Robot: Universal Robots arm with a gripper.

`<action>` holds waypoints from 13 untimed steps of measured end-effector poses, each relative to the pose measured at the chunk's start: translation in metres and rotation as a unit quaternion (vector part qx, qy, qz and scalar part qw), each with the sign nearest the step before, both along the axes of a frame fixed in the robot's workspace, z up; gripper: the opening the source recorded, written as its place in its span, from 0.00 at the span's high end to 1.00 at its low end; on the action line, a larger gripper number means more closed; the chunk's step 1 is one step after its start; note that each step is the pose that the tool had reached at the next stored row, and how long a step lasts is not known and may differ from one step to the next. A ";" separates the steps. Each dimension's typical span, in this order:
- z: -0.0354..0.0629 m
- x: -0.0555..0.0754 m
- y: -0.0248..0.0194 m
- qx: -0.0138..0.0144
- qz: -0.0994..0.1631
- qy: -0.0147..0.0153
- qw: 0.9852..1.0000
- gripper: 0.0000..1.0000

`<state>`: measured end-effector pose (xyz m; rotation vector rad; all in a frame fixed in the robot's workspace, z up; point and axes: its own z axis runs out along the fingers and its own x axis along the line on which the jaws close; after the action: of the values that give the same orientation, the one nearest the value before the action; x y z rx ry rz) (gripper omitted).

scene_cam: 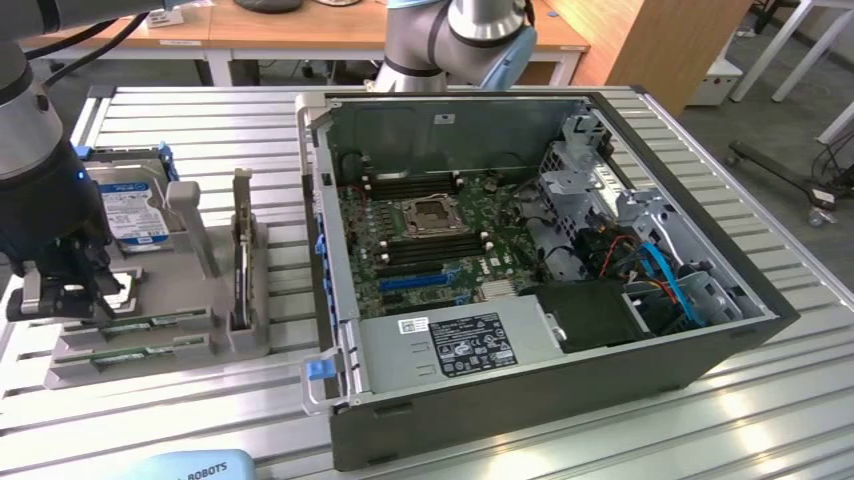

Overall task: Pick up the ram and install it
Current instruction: 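Pick up the ram and move it above insertion slot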

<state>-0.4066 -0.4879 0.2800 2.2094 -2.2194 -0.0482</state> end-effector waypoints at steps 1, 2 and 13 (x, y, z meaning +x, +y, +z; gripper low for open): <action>-0.0001 0.000 0.0022 0.000 0.000 0.000 1.000 0.65; -0.0001 0.000 0.0039 0.000 0.000 0.000 1.000 0.65; -0.0080 0.000 0.0048 0.000 0.000 0.000 1.000 0.65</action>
<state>-0.4066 -0.4831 0.2720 2.2088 -2.2199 -0.0482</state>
